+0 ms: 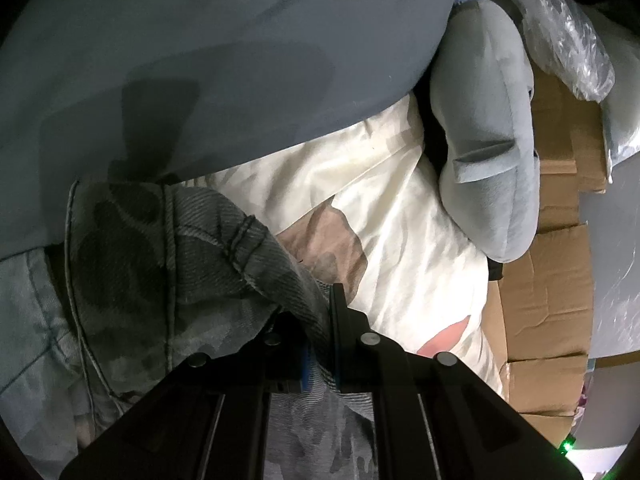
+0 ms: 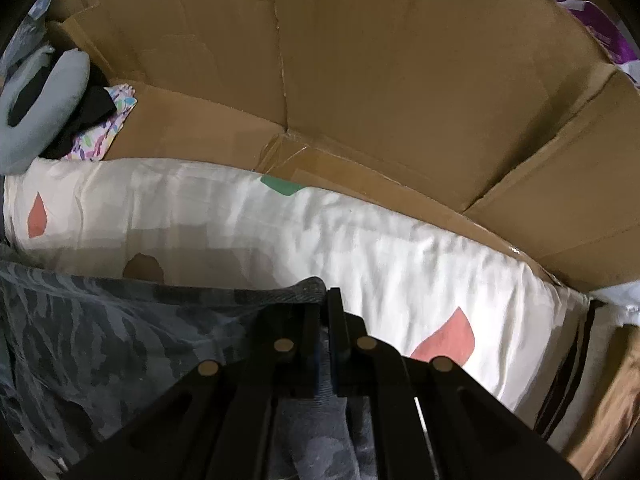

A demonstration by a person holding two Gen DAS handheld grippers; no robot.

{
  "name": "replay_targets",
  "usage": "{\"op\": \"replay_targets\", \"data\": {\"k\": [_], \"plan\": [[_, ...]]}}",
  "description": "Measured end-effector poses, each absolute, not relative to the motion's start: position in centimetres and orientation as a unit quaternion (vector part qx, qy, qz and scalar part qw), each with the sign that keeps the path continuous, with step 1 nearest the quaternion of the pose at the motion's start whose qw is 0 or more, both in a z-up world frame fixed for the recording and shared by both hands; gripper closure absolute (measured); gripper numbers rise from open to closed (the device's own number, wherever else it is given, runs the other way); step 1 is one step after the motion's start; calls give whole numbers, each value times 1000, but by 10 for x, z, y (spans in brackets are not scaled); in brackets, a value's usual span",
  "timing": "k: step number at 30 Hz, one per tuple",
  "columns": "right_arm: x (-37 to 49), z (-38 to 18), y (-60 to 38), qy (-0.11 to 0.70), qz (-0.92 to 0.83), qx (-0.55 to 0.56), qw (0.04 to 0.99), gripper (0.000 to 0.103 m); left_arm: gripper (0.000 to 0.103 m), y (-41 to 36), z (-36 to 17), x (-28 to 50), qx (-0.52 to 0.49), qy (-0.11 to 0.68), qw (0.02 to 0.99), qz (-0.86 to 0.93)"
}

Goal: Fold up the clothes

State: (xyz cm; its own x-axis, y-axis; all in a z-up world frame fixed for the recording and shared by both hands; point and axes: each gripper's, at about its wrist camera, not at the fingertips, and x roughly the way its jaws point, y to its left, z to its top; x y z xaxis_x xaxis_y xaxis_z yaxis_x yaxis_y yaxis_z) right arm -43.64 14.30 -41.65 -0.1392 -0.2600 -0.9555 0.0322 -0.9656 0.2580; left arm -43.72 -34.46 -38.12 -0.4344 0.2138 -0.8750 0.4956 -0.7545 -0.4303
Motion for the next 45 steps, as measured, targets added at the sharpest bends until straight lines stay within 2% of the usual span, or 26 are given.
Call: {"op": "replay_targets", "data": {"k": [8, 23, 30, 32, 34, 35, 36, 41, 42, 43, 45], "plan": [[-451, -426, 138, -92, -756, 641, 97, 100, 99, -347, -386, -445, 519, 339, 93, -779], [-478, -439, 106, -57, -749, 650, 112, 100, 99, -364, -361, -465, 494, 325, 119, -798], [-492, -448, 99, -48, -747, 654, 108, 100, 97, -362, -375, -483, 546, 301, 135, -770], [-494, -453, 100, -60, -738, 662, 119, 98, 88, -359, -375, -484, 558, 300, 129, -763], [-495, -452, 104, -71, -729, 667, 134, 97, 66, -357, -368, -482, 563, 300, 117, -761], [-493, -448, 107, -73, -729, 666, 140, 95, 59, -355, -364, -480, 564, 295, 112, -763], [-492, -444, 111, -74, -729, 664, 147, 91, 48, -353, -358, -479, 568, 286, 110, -764], [-480, -409, 138, -99, -730, 648, 195, 67, 45, -343, -326, -465, 564, 271, 86, -776], [-476, -399, 144, -105, -733, 640, 205, 58, 45, -340, -320, -460, 563, 262, 81, -779], [-472, -394, 150, -105, -736, 635, 208, 53, 45, -337, -315, -456, 563, 254, 75, -783], [-464, -382, 163, -106, -743, 625, 213, 53, 45, -332, -308, -442, 562, 247, 65, -787]]}}
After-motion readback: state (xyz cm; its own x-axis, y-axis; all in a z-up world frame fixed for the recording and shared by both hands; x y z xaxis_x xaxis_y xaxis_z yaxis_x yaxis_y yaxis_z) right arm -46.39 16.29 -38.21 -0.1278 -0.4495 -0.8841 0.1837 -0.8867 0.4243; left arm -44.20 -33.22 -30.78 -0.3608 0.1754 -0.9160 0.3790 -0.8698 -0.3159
